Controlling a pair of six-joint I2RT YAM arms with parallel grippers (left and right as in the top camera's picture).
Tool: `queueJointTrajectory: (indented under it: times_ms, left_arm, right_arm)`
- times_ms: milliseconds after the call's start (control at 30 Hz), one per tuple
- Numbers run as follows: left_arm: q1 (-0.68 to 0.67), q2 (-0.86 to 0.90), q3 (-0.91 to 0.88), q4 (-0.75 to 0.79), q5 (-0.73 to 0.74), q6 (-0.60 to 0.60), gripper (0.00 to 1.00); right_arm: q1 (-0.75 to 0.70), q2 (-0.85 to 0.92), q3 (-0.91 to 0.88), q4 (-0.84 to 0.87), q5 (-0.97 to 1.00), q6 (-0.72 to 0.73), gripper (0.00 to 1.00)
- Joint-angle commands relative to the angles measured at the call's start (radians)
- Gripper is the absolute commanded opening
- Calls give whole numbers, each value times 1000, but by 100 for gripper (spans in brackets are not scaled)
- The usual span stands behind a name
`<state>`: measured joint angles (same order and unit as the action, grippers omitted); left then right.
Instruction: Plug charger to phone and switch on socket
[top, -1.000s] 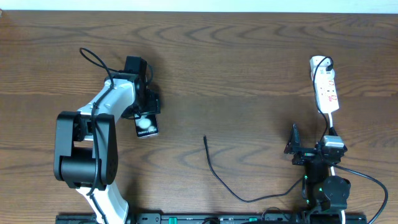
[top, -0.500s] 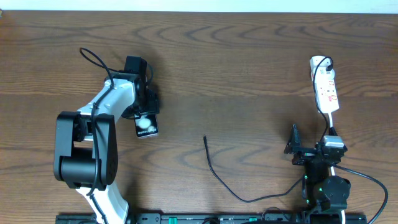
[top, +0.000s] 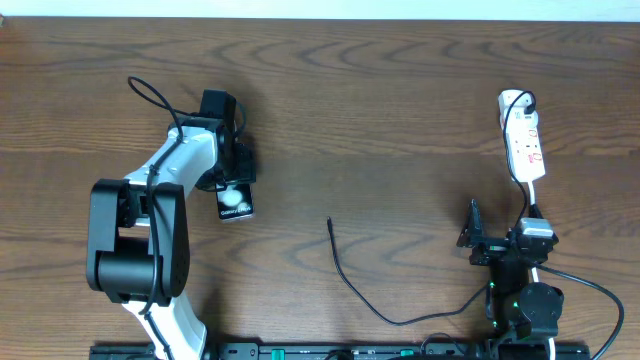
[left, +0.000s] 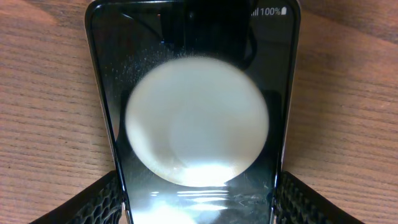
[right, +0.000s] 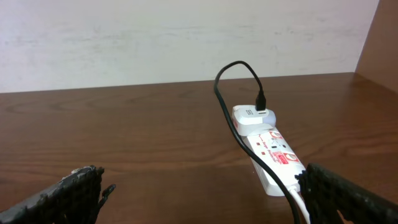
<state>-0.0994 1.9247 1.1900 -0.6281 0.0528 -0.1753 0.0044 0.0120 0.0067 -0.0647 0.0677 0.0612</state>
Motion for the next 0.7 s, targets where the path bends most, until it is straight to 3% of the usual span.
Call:
queueJointTrajectory:
  times_ms: [0, 100, 667]
  left_arm:
    - [2, 38, 1, -2, 18, 13, 19]
    - [2, 38, 1, -2, 18, 13, 8]
    - [2, 36, 68, -43, 18, 14, 7]
  right_arm:
    - [10, -5, -1, -3, 8, 13, 99]
    - [10, -5, -1, -3, 8, 13, 99]
    - [10, -5, -1, -3, 8, 13, 99]
